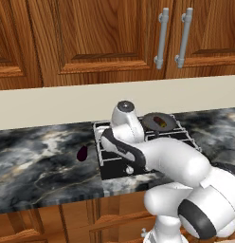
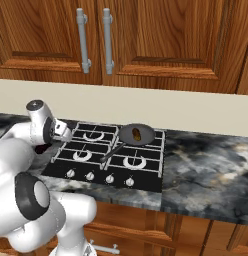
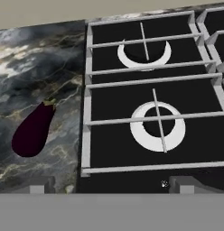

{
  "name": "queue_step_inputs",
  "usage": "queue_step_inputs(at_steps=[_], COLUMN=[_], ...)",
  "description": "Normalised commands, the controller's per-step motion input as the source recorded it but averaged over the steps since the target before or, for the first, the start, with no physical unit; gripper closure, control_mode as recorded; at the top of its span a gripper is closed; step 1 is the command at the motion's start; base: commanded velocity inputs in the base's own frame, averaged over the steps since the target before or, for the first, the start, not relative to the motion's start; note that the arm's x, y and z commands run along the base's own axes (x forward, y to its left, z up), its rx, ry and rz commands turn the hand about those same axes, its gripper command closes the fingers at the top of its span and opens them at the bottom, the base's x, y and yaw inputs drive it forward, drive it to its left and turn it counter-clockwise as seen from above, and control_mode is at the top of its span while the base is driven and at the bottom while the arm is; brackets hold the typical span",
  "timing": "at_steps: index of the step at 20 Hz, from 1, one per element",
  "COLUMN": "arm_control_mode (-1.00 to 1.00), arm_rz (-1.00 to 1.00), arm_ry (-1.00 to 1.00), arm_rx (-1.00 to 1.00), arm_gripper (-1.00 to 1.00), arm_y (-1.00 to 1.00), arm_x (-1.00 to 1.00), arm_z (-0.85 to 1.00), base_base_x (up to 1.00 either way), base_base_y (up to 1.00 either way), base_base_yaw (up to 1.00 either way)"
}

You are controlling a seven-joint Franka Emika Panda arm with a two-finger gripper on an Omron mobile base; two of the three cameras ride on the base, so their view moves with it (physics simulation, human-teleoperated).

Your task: Put the sweet potato and eggplant in the pan. Then turn on the rear right burner and set the heat to medium.

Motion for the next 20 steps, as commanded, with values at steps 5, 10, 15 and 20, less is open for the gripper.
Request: queue_step_inputs(at_steps=[5, 10, 15, 20], arm_control_mode=[-1.0, -1.0, -1.0, -1.0], arm_rz=[0.08, 0.04, 0.01, 0.0], arm_ry=[0.18, 0.04, 0.0, 0.0], arm_rx=[0.04, 0.02, 0.0, 0.0], arm_gripper=[-1.0, -1.0, -1.0, -1.0], arm_y=[0.42, 0.39, 0.37, 0.39], arm_x=[-0.02, 0.0, 0.0, 0.05], arm_z=[0.07, -0.15, -0.42, -0.18], base_base_x=[0.0, 0.0, 0.0, 0.0], base_base_y=[0.0, 0.0, 0.0, 0.0], base_base_yaw=[0.0, 0.0, 0.0, 0.0])
